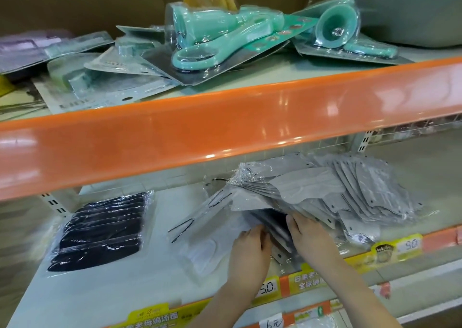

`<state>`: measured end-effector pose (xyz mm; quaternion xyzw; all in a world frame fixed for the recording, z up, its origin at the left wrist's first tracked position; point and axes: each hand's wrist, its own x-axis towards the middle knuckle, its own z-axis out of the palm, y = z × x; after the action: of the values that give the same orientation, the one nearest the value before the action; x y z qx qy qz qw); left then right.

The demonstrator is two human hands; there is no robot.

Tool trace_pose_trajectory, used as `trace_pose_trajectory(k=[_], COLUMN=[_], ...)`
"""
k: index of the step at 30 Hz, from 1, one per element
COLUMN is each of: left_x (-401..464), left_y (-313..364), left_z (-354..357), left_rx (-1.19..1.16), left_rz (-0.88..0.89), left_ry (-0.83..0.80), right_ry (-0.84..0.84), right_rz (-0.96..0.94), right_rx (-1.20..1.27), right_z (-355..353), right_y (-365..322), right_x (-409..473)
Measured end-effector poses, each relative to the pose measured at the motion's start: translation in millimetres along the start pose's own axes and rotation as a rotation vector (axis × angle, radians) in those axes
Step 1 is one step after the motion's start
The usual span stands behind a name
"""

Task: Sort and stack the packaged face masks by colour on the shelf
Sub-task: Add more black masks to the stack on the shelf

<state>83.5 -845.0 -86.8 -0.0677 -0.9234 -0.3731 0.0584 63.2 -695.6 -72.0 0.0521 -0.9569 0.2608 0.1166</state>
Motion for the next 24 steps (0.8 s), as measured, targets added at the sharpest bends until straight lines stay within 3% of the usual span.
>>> trace_pose_trajectory(k=[3,8,11,20,24], left_x=[5,18,22,17,14], left_y=[10,17,20,23,28], left_z=[0,1,1,-35,-76], left_rx=[-0.186,-0.539,-0.710,-0.677,-0.665], left_rz=[-0.139,-0.333,-0.477,-0.495,-0.443], left_ry=[-0.063,-0.033,-0.055,0.045,0.115], right_ry=[-0.109,-0.125,-0.101,0.006,-0.067], right_rz=[-0.034,-0.107,-0.032,0.013,0.009], right_rx=[-0.063,-0.072,0.005,-0.098,-0.140], right_z=[4,-5,-2,8,8], right_y=[11,0,-3,-15,-15], right_x=[1,-6,-9,-20,-21])
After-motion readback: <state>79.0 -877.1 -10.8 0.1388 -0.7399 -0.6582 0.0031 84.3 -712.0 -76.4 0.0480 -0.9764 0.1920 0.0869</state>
